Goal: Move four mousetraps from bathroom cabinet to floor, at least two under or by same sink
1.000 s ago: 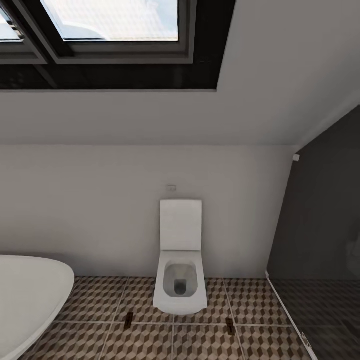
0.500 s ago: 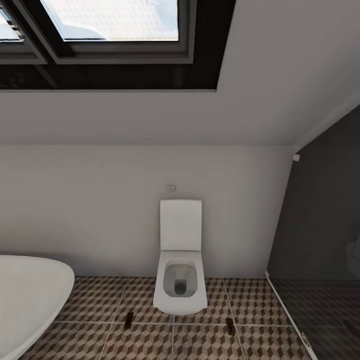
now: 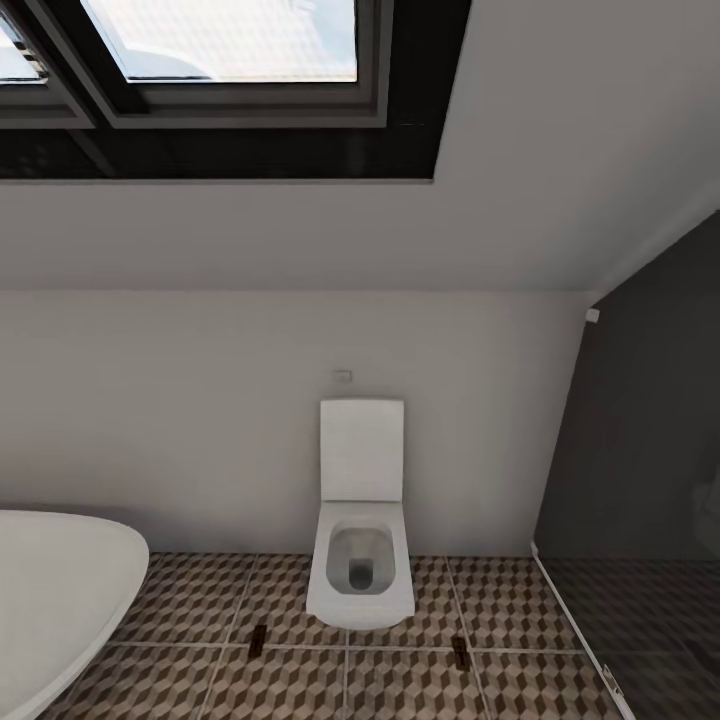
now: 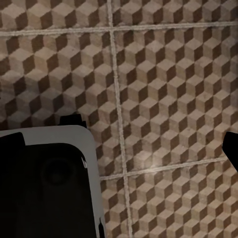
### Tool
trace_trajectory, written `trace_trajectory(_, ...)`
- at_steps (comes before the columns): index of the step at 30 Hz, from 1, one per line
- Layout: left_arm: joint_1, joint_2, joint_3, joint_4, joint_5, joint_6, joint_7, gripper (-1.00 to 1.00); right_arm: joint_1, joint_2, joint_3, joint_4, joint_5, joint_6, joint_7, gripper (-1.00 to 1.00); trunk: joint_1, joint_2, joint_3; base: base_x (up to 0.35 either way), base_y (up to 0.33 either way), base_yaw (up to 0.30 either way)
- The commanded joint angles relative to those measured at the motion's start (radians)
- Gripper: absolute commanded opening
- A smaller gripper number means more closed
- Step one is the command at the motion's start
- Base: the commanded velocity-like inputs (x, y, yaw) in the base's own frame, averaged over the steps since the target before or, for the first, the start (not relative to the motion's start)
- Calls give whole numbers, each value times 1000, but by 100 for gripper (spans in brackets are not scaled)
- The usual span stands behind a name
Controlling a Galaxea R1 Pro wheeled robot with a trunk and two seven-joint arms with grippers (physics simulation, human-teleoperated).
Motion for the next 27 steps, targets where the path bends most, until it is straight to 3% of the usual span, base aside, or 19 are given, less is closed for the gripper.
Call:
trace_trajectory(1, -1, 0, 6, 0, 3, -4, -1, 100, -1, 1, 8, 3, -10, -6, -1, 100, 0, -1, -1, 0, 0, 0)
trace_trajectory(14, -1, -2, 4, -1, 4, -5, -1, 100, -1, 25, 7, -1, -7, -7, -1, 100, 0, -1, -1, 0, 0, 0)
trace_trajectory(27, -1, -1, 4, -2, 2, -5, -1, 100, -1, 30, 8, -2, -7, -7, -1, 100, 0, -1, -1, 0, 0, 0)
